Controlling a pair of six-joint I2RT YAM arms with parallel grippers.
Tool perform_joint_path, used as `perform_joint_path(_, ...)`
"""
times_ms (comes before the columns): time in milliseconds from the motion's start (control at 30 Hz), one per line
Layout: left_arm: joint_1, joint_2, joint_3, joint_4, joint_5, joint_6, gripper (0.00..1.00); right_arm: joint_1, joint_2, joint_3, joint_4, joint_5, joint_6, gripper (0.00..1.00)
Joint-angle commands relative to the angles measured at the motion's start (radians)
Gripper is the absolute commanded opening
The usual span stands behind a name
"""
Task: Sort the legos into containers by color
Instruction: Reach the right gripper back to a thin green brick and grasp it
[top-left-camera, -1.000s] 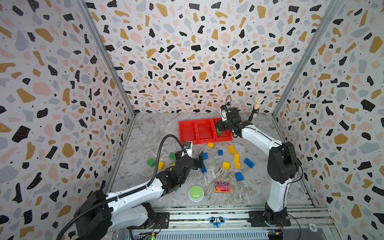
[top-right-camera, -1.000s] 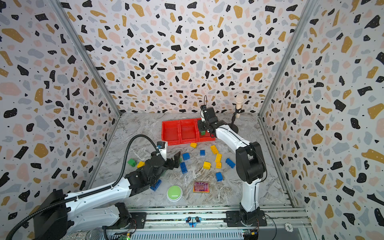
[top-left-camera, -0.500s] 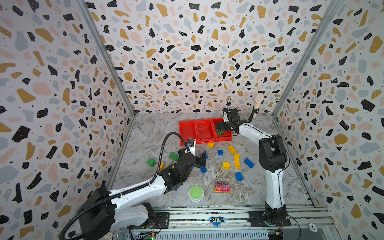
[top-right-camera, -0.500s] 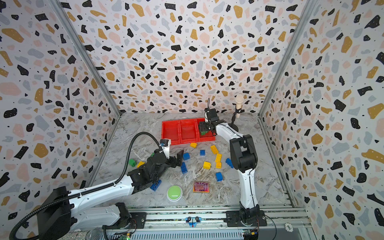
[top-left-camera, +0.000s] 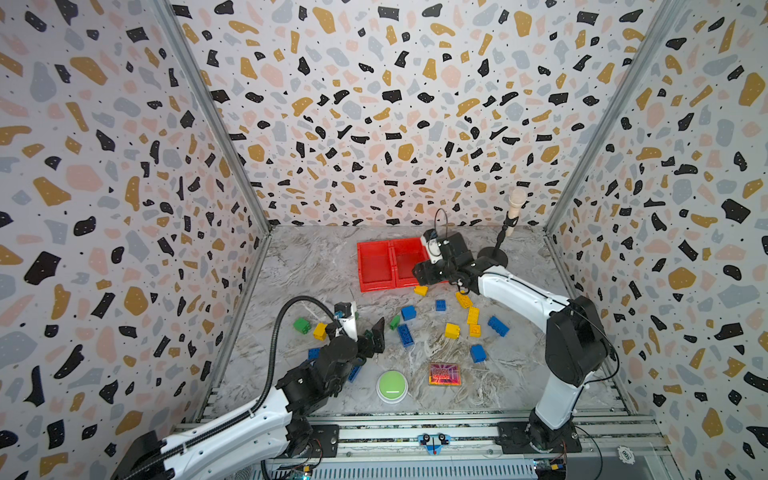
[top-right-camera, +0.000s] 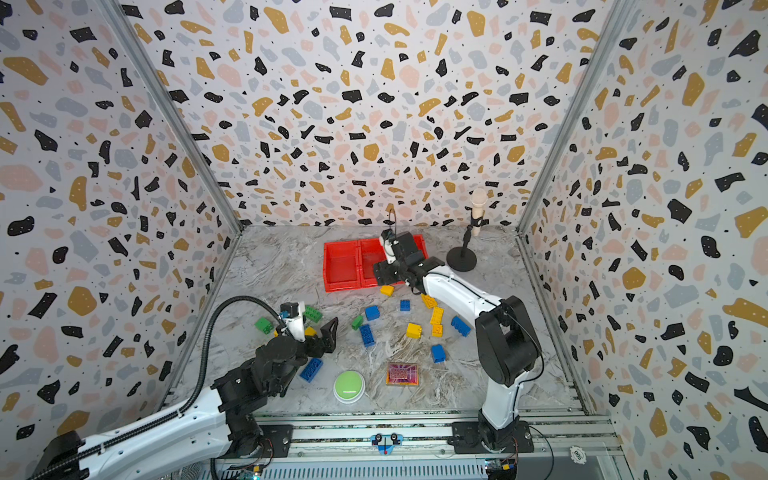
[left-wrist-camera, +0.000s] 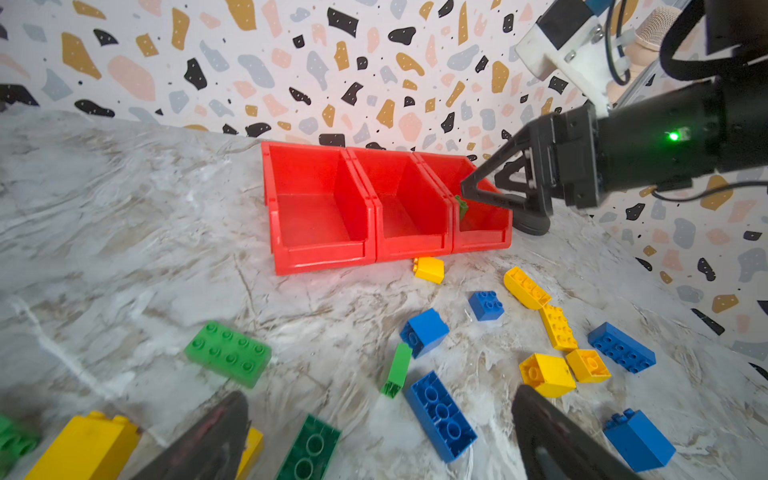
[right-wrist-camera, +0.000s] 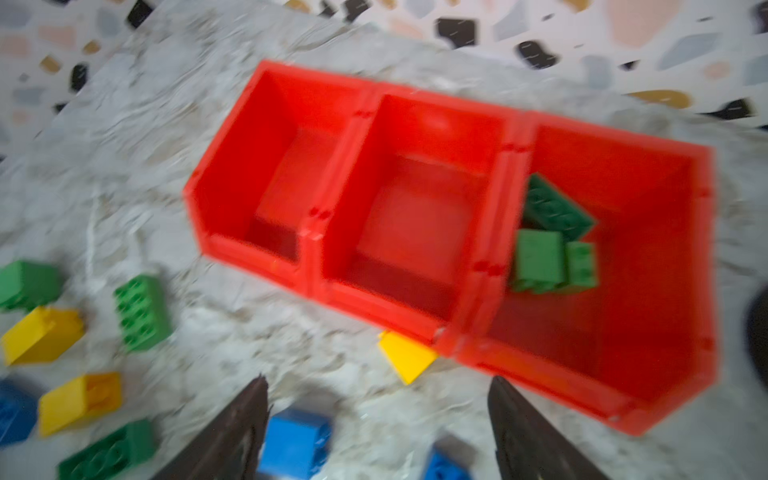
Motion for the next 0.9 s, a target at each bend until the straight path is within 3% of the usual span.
perform_joint_path(0,-0.003,-0.114,-0.041,-0.087,-0.036,-0.066,1.0,0.1,-0.019,-0.06,-0.063,0.011,0.047,0.83)
perform_joint_path(133,-0.004,-0.225,-0.068,-0.139,-0.062,-0.074,1.0,0.193,-0.016,-0.106,-0.043,0.09,0.182,0.76)
perform_joint_path(333,-0.003,-0.264,-0.074,-0.159,-0.059,-0.061,1.0,0.223,0.009,-0.163,0.016,0.077,0.314,0.66)
perform_joint_path(867,-0.004,-0.313,-0.103,-0.169,-0.064,-0.05,1.0,0.256,0.144,-0.087,0.036,0.025,0.355,0.62)
